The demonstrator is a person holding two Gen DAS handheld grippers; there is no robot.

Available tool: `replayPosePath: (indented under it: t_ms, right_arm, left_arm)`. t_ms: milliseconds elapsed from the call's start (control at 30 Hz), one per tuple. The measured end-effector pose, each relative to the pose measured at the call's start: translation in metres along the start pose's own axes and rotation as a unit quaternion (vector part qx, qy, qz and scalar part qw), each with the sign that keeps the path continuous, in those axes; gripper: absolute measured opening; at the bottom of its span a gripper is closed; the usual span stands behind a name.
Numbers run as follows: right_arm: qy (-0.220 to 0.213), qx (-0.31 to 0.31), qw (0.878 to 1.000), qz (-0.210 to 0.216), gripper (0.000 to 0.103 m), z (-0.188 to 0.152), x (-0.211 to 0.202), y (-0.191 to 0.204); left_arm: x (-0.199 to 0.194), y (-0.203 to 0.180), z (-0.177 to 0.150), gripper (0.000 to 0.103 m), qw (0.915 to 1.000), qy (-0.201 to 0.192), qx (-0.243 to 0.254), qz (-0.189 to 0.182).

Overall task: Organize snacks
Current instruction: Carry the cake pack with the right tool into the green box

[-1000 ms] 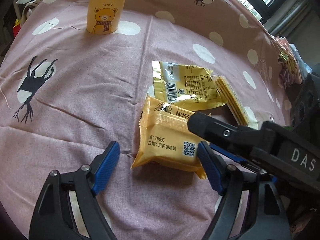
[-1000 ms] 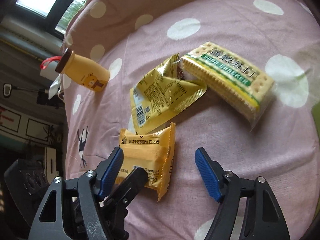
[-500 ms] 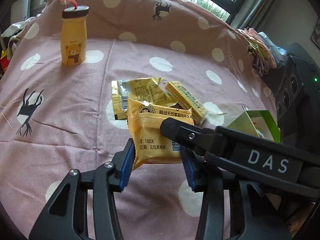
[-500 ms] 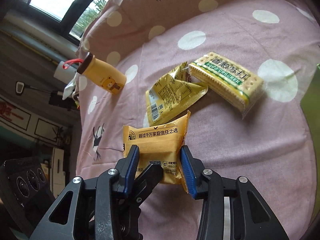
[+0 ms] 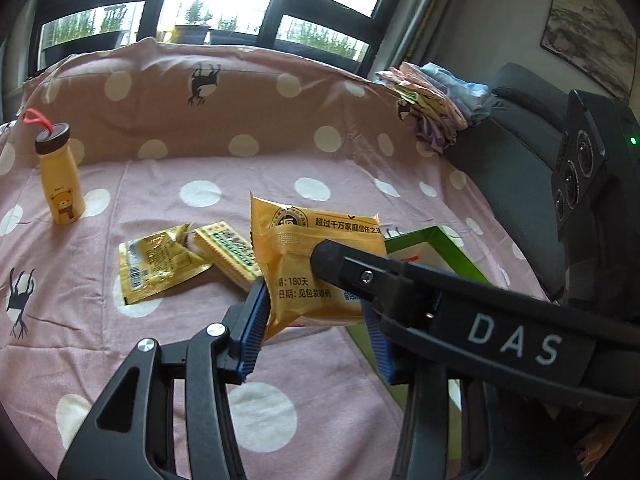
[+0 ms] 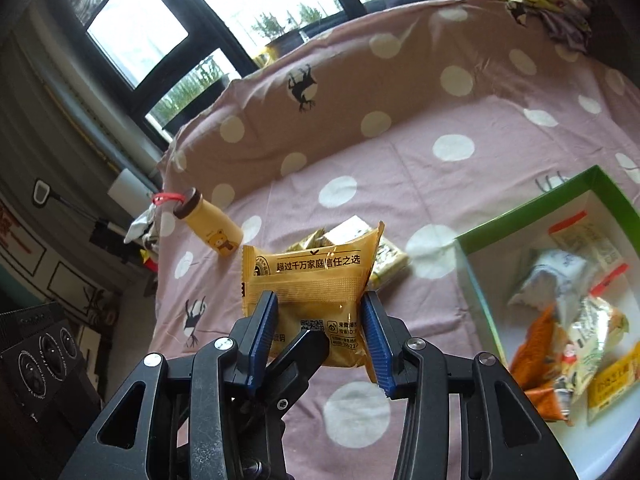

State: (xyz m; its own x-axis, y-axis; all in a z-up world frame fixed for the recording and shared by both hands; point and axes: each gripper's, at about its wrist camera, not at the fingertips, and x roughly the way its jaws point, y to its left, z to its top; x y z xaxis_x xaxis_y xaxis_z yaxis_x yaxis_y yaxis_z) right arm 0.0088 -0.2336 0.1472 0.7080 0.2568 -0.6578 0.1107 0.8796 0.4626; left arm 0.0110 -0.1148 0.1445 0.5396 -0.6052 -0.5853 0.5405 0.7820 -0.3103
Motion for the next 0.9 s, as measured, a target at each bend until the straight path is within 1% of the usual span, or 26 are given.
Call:
replayPosePath:
  t_ms: [133, 267, 367, 500, 600, 700, 800, 900]
  right_arm:
    - [-0.025, 0.027, 0.999, -0.022, 0.046, 0.005, -0.025, -0.029]
    - [-0.036, 0.064, 0.996, -0.046, 0.047, 0.007, -0.041, -0.061]
    - [-0.045, 0.095, 0.992, -0.065, 0.047, 0.007, -0.054, -0.085]
    - [-0.058, 0.127, 0.987, -0.080, 0.049, 0.006, -0.064, -0.108]
    - [-0.055, 0.148, 0.983, -0.093, 0.050, 0.004, -0.064, -0.122]
    - [-0.042, 0.161, 0.980, -0.106, 0.050, 0.003, -0.059, -0.133]
    - [-0.031, 0.176, 0.977, -0.116, 0.050, 0.001, -0.054, -0.141]
    - [-0.030, 0.178, 0.977, -0.114, 0.050, 0.000, -0.054, -0.143]
  left_arm:
    - [0.017, -0.029, 0.002, 0.045, 0.9991, 0.013, 0.022, -0.033]
    - [0.038, -0.057, 0.002, 0.045, 0.9964, 0.041, 0.038, -0.063]
    - [0.050, -0.076, 0.002, 0.045, 0.9943, 0.046, 0.052, -0.081]
    - [0.071, -0.091, 0.001, 0.045, 0.9904, 0.074, 0.053, -0.104]
    - [0.085, -0.096, -0.004, 0.045, 0.9890, 0.094, 0.045, -0.105]
    - [0.097, -0.096, -0.007, 0.045, 0.9874, 0.110, 0.033, -0.109]
    - [0.099, -0.095, -0.007, 0.048, 0.9873, 0.108, 0.033, -0.111]
    - [0.100, -0.098, -0.008, 0.048, 0.9868, 0.113, 0.034, -0.111]
